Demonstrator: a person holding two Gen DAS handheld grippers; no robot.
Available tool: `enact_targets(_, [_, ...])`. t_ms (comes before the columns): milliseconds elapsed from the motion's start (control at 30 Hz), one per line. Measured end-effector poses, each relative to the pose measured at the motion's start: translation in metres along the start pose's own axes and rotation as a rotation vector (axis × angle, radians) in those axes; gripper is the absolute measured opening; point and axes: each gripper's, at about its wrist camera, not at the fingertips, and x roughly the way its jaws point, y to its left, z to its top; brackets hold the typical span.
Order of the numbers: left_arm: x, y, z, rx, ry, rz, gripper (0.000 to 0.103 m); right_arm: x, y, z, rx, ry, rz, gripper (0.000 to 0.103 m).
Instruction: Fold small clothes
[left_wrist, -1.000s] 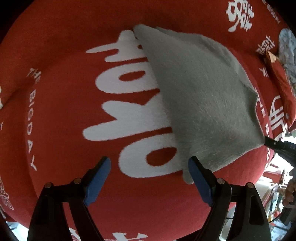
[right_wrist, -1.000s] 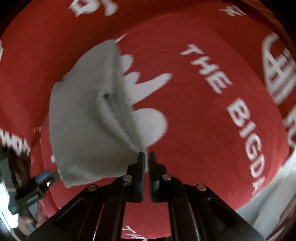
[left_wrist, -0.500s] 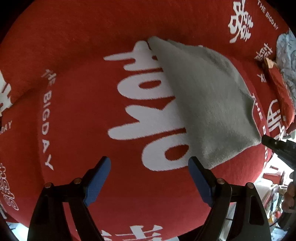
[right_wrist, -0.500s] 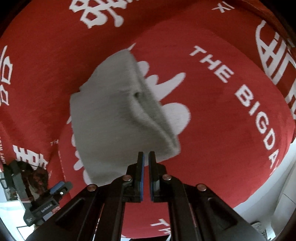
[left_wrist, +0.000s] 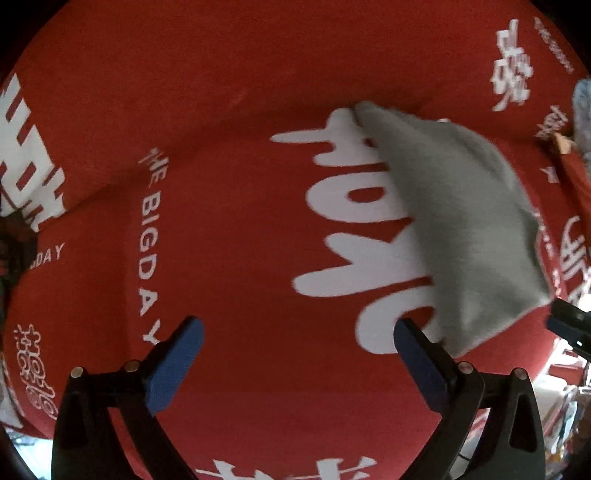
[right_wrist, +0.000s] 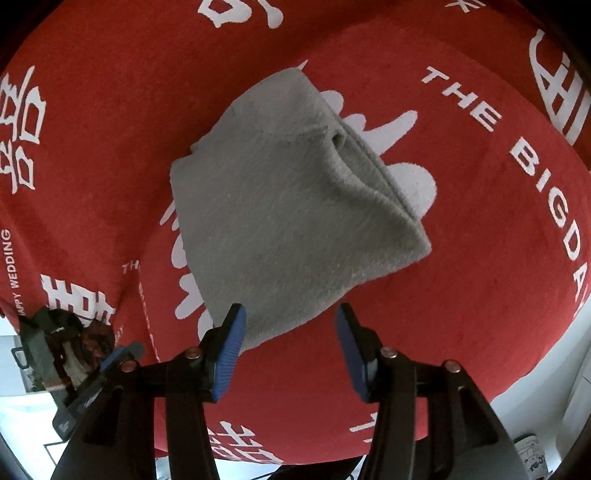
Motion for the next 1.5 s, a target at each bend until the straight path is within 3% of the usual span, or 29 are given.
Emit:
enact_targets(167, [0.021, 0.011, 0.001, -0.088, 0.086, -0.058, 0.103, -0.002, -0.006, 0.003, 0.003, 0.0, 0.001, 0.054])
enact_targets(500, [0.023, -0.014, 0.029, -0.214, 0.088, -0.079, 0.103, 0.01, -0.018, 0.058, -0.035, 0.046, 0.003, 0.055])
enact_targets(867, [0.064, -0.078, 0.084, -0.177, 0.1, -0.146, 0.103, 0.031, -0.048, 0.142, -0.097, 0.101, 0.011, 0.055])
enact_targets(1233, [0.082, -0.093, 0.108, -0.203, 0.109, -0.163, 0.103, 0.082, -0.059, 0.18, -0.112, 0.248, 0.182, 0.065])
enact_targets(1333, [0.085, -0.094, 0.109, -0.204, 0.116, -0.176, 0.103, 0.085, -0.064, 0.184, -0.086, 0.248, 0.25, 0.071])
enact_targets(1500, [0.091, -0.097, 0.11, -0.208, 0.128, -0.192, 0.103, 0.086, -0.064, 0.184, -0.102, 0.273, 0.291, 0.072])
